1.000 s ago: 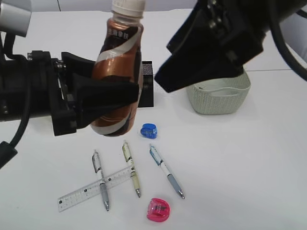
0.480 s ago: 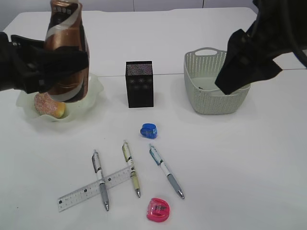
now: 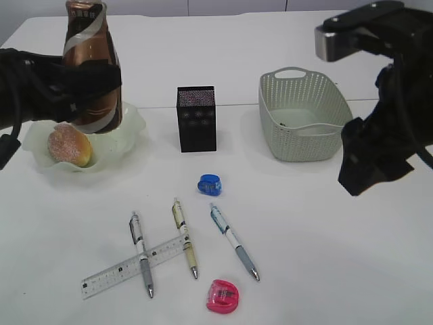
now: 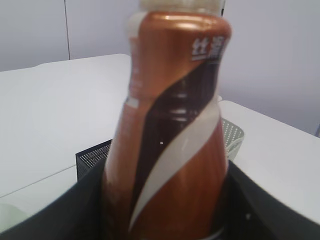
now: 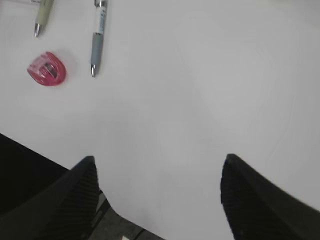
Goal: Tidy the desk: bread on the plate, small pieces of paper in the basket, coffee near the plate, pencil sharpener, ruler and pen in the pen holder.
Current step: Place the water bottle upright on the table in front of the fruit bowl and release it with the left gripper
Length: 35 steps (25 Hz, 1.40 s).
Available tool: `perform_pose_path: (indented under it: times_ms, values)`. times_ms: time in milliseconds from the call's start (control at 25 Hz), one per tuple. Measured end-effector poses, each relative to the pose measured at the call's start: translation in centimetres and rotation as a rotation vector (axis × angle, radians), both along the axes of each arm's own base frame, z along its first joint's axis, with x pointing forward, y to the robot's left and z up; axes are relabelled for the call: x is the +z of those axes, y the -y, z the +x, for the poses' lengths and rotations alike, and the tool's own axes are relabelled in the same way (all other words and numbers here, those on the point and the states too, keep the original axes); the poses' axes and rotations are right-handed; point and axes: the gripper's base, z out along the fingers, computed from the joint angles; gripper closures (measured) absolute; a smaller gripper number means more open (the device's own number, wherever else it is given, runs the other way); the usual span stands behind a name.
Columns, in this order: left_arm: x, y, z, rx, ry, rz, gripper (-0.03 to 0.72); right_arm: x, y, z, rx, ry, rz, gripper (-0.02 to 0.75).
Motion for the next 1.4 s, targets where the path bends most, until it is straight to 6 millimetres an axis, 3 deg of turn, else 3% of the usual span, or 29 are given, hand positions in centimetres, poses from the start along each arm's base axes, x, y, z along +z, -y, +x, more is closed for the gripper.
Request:
perform_pose_path:
  times_ms: [240, 640, 920, 1400]
  values:
    - [-1.6, -0.3, 1.6, 0.085, -0.016, -0.052, 0.243, -2.0, 0.4, -0.5, -0.011, -0.060, -0.043, 0.178]
    - [-3.3, -0.4, 2.4, 0.113, -0.037, -0.043, 0.246, -2.0, 1.0, -0.2, -0.004, -0.026, -0.114, 0.178]
    - [-5.1, -1.0, 4.1, 0.173, 0.032, -0.159, 0.246, -2.0, 1.0, -0.3, -0.004, -0.030, -0.107, 0.178]
    - [-9.0, -1.3, 5.1, 0.220, 0.027, -0.011, 0.246, -2.0, 0.8, -0.4, -0.003, -0.036, -0.091, 0.178]
